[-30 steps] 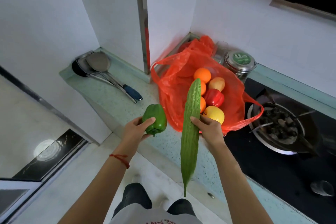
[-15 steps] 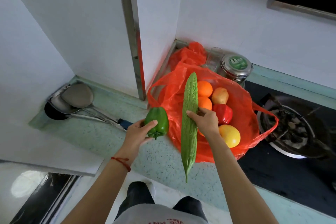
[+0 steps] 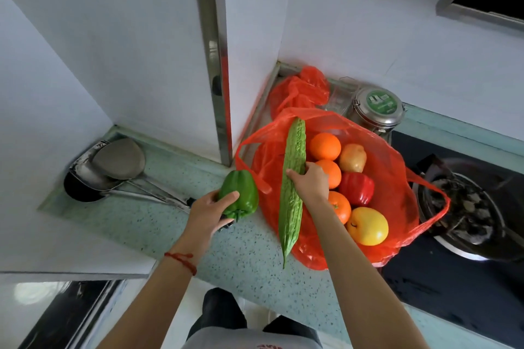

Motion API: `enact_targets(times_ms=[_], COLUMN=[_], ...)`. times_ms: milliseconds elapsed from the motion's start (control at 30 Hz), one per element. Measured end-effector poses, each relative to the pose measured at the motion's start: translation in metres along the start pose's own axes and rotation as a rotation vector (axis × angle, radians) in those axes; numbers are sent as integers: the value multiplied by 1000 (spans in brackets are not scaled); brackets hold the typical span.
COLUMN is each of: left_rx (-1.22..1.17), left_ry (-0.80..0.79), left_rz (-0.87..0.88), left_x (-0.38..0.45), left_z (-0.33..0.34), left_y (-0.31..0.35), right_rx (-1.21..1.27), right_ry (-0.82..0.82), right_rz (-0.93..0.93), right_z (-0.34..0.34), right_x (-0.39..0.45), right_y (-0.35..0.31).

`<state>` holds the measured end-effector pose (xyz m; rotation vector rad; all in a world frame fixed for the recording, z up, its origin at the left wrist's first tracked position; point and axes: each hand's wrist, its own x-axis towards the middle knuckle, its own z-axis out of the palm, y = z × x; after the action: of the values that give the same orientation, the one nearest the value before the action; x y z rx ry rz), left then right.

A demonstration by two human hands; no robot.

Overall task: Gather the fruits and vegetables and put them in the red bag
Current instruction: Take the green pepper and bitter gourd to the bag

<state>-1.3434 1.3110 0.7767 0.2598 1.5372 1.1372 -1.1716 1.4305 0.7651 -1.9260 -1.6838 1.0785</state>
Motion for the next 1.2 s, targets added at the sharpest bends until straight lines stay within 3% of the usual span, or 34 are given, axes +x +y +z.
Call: enact_targets(times_ms=[367, 667, 1033, 1200], left_rx=[-5, -9, 98, 196], left_ry=[25, 21, -81, -168], left_rz=[3, 29, 138, 195], left_x=[5, 3, -2, -2], left_z=[-6, -4, 54, 106], left_y=[-5, -5, 2, 3], right_rx=[-48, -43, 237, 311], right_ry=[-52, -24, 52, 181], right_rz=[119, 71, -17, 86], right_z=[17, 12, -66, -104], right_x=[11, 4, -48, -66], right_y=[5, 3, 27, 68])
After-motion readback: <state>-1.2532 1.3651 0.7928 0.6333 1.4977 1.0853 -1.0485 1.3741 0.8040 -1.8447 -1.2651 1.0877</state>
